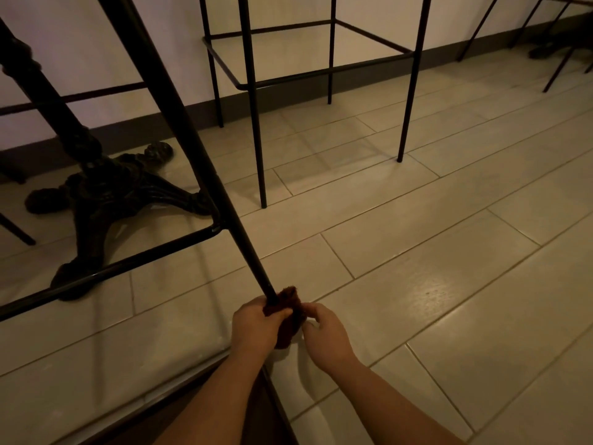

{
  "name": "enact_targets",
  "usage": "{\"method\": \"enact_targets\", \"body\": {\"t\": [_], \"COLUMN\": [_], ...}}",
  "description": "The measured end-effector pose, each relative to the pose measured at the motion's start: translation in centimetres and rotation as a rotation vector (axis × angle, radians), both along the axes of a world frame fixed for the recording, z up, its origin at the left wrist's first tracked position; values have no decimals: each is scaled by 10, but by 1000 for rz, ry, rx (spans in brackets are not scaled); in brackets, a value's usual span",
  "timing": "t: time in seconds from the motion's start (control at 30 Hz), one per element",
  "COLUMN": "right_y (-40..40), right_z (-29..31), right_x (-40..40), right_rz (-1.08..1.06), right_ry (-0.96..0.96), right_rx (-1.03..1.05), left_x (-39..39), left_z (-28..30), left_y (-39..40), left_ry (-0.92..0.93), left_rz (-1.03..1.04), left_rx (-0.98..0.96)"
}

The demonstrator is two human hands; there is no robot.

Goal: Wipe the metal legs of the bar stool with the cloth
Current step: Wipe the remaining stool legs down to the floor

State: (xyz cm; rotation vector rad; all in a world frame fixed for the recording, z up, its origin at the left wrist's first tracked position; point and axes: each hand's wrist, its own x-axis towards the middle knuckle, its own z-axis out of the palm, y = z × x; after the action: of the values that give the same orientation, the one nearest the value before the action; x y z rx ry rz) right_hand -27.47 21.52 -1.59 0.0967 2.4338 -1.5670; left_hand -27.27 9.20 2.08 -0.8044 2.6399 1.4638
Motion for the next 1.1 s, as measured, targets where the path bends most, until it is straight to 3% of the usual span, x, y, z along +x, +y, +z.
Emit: {"method": "enact_targets", "body": {"t": [0.23, 0.4, 0.57, 0.8, 1.1], "right_y": [-9, -2, 8, 5, 3], "right_z": [-10, -15, -22, -14, -18], "right_x": [6, 3, 4, 6, 16], "right_rz": [-58, -49, -63, -63, -72], "right_ry": [-69, -48, -67, -42, -52], "right_rx": [-81, -6, 13, -45, -48], "left_x": [-1, -4, -10, -12, -14], "left_z": [-3, -9, -10, -14, -14], "left_y": [-4, -13, -18, -12, -22], "left_ry": [-12, -24, -109, -147, -176], "left_rz": [63, -99, -158, -168, -330], "left_rx": [99, -49, 8, -87, -166]}}
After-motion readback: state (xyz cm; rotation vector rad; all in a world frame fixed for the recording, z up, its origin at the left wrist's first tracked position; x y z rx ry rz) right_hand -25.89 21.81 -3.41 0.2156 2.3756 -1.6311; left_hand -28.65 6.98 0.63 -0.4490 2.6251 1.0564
